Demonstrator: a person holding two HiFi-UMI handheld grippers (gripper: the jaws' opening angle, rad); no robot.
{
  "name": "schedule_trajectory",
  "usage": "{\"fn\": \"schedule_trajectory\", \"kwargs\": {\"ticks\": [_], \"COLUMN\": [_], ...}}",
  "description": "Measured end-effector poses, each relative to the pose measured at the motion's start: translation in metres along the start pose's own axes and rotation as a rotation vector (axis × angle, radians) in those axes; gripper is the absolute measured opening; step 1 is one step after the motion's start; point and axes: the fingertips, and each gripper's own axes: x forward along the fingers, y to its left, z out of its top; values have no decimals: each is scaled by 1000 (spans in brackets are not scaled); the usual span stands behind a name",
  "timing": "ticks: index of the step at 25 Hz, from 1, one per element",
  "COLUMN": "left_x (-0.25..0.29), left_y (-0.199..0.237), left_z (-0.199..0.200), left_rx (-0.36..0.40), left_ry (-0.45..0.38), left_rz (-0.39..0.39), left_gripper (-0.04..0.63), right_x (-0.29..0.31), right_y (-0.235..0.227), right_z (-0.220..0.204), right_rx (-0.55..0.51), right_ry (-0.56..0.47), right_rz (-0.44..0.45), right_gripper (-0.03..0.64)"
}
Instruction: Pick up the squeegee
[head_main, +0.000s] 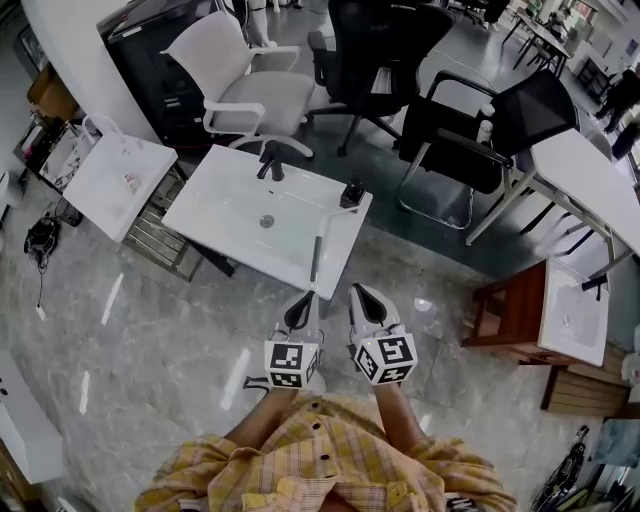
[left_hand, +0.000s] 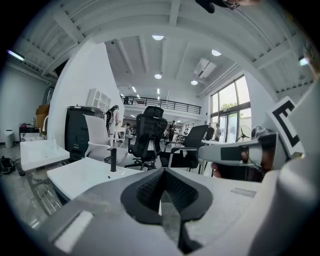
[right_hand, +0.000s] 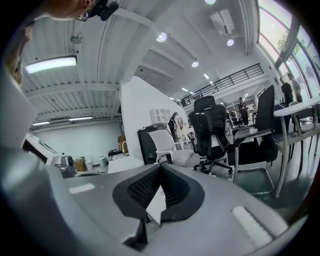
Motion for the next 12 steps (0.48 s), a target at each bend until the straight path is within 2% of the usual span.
{"fn": "schedule_trajectory", "kwargs": {"ticks": [5, 12], "left_x": [27, 66], "left_y": [17, 31], "left_z": [5, 3], "left_rx": [-8, -32], "left_ry": [8, 33], "left_rz": [-8, 21], "left_gripper": [-2, -2], "right_x": [25, 57], "right_y": [-13, -38], "right_z": [5, 11], "right_rx": [1, -3], "right_ry": [7, 34], "right_rz": [-25, -3], "right_gripper": [-1, 0]}}
